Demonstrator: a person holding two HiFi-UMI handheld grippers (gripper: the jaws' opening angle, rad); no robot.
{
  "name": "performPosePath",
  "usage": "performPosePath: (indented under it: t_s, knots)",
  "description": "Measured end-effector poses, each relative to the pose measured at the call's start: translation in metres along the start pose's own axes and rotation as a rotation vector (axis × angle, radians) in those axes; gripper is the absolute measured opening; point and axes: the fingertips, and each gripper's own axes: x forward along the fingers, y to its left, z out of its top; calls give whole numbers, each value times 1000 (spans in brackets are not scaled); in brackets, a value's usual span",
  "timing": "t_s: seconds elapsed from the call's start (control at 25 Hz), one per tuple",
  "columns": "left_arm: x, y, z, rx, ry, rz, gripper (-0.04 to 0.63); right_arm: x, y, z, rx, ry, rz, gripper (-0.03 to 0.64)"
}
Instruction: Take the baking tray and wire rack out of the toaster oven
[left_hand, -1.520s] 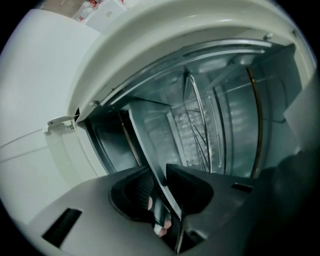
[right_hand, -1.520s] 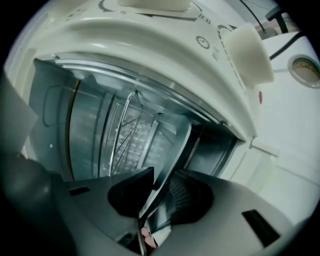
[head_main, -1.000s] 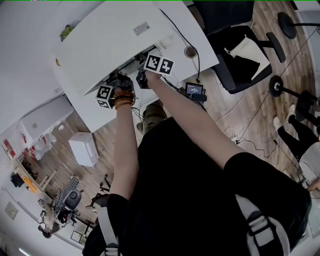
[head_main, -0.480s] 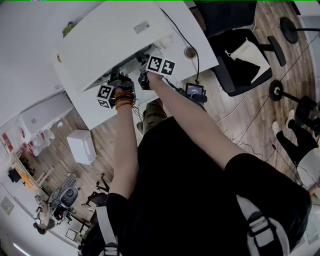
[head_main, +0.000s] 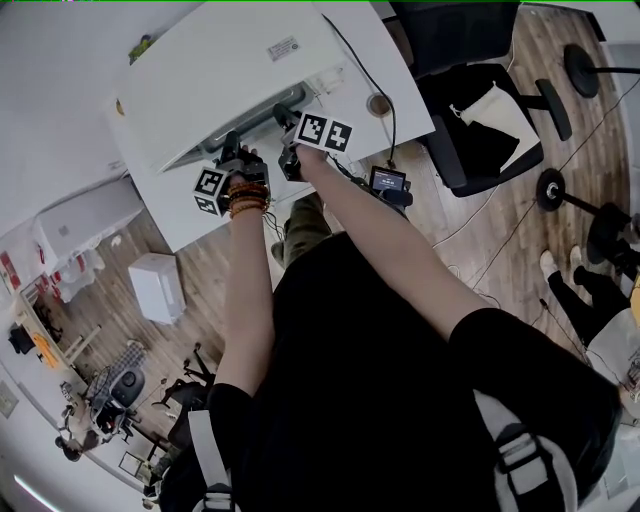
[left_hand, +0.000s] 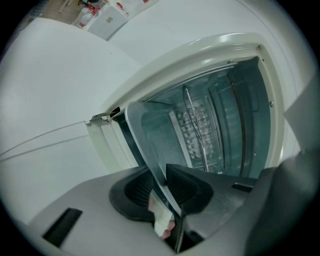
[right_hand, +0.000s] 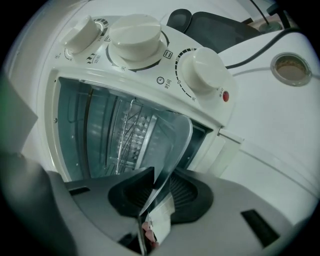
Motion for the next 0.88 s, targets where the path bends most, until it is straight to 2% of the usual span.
performPosePath:
  t_s: [0.24, 0.48, 0.88]
  knots:
    - [-10, 6, -7, -5, -9, 11, 91, -11, -5, -7, 5, 20, -1, 101]
    - [-18, 14, -12, -50, -24, 28, 81, -19, -11, -16, 22, 34, -10, 95]
    - [-30, 23, -19, -96, -23, 11, 75, -29, -16, -24, 41, 21, -21, 91]
